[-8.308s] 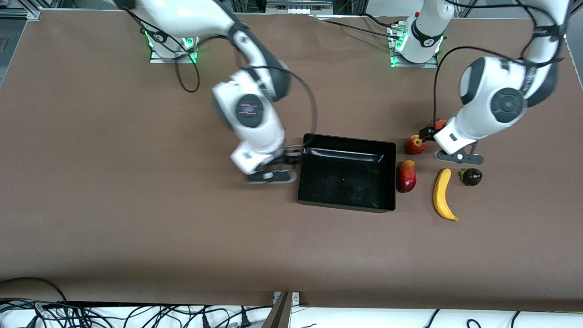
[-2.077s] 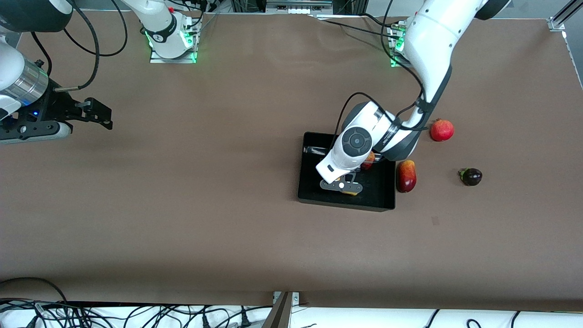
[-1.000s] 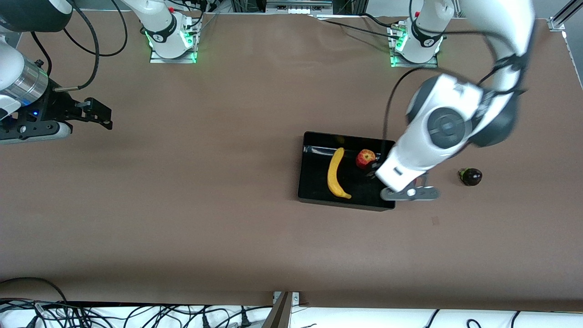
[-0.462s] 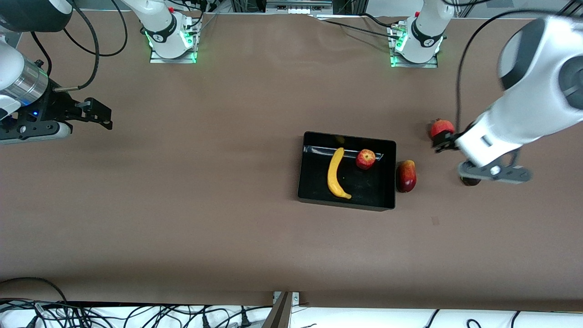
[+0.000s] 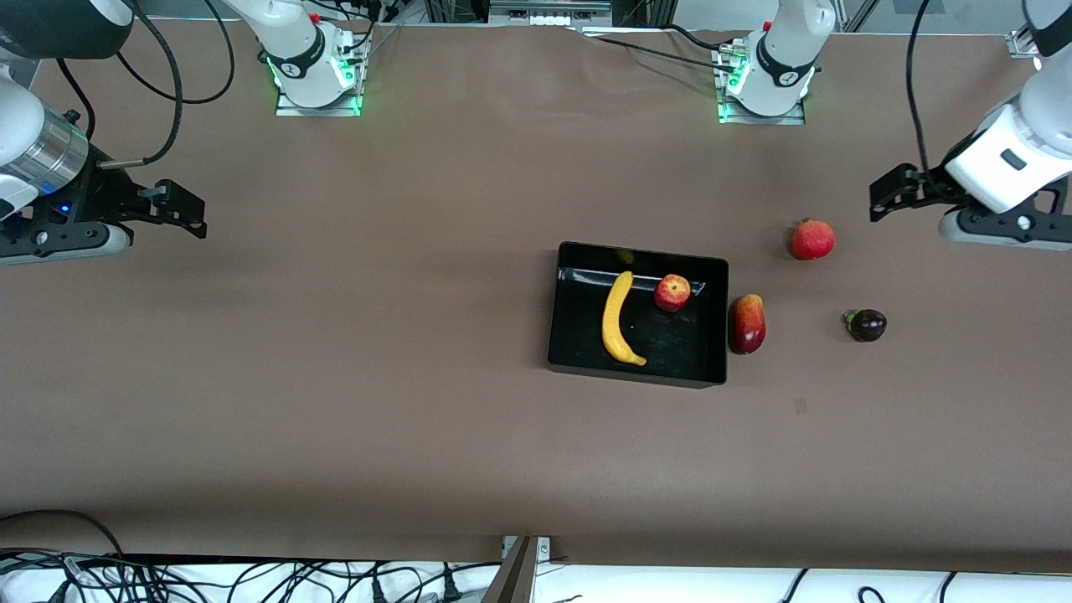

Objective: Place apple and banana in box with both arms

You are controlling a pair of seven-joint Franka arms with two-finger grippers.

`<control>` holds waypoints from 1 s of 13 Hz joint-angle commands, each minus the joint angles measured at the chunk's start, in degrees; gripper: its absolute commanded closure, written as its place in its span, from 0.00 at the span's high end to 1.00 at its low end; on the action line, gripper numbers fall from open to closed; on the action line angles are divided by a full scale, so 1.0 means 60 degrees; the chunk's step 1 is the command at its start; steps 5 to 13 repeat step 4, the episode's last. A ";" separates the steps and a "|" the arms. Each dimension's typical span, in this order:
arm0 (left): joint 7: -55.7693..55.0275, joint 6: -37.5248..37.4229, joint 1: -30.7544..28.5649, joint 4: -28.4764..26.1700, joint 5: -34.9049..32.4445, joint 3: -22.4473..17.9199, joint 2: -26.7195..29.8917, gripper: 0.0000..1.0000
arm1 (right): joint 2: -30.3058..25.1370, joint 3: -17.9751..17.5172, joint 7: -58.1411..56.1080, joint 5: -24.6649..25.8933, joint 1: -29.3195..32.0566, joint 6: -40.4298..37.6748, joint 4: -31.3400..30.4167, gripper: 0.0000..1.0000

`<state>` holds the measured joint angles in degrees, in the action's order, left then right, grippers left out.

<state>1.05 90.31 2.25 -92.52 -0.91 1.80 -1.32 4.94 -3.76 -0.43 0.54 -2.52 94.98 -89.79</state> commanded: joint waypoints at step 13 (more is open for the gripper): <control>0.0133 0.0226 -0.0038 -0.0297 0.0225 -0.0066 0.0147 1.00 | 0.0071 -0.0135 0.0028 0.0013 0.0127 -0.0053 0.0185 1.00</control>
